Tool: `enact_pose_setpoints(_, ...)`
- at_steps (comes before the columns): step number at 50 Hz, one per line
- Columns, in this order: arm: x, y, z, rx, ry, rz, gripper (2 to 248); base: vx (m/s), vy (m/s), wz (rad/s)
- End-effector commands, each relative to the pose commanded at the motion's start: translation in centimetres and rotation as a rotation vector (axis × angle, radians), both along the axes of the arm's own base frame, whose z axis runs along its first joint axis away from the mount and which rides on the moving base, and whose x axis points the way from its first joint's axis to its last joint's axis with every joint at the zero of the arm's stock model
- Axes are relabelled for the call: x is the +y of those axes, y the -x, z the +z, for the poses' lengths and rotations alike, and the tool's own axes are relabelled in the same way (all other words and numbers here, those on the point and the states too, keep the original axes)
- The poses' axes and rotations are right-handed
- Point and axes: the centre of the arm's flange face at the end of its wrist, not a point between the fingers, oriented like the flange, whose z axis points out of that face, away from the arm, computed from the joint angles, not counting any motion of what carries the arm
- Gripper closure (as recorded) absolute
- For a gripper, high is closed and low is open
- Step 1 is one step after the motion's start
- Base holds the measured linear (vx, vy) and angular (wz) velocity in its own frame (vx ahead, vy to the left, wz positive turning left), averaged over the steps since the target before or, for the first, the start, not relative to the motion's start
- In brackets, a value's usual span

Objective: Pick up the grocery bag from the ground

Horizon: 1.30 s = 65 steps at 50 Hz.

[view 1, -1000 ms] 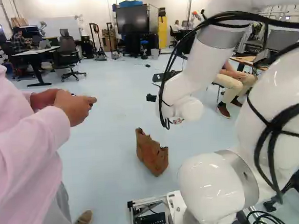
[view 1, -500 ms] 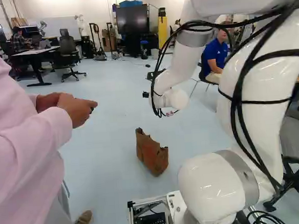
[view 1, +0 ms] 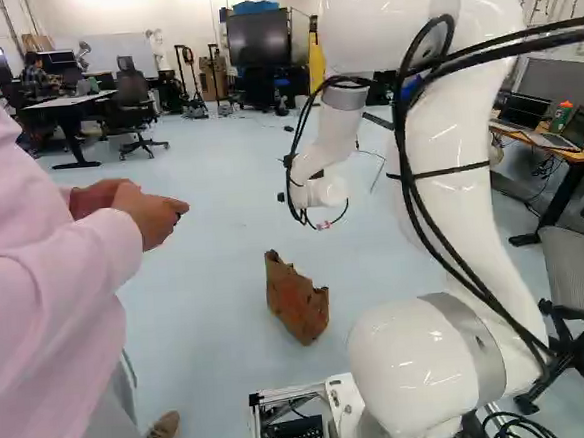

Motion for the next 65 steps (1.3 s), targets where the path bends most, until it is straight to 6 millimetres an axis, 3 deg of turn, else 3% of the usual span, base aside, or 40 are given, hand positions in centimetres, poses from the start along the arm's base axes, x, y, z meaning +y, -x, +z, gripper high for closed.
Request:
enact_pose_setpoints(26,-0.3,0.3,-7.9,0.361,-0.022,-0.089,3,0.0,0.0,0.0)
enact_pose_setpoints(50,-0.4,-0.3,-14.4,0.526,0.24,0.2,3,0.0,0.0,0.0)
enact_pose_setpoints(65,-0.3,-1.0,-18.5,0.564,0.269,0.243,3,0.0,0.0,0.0)
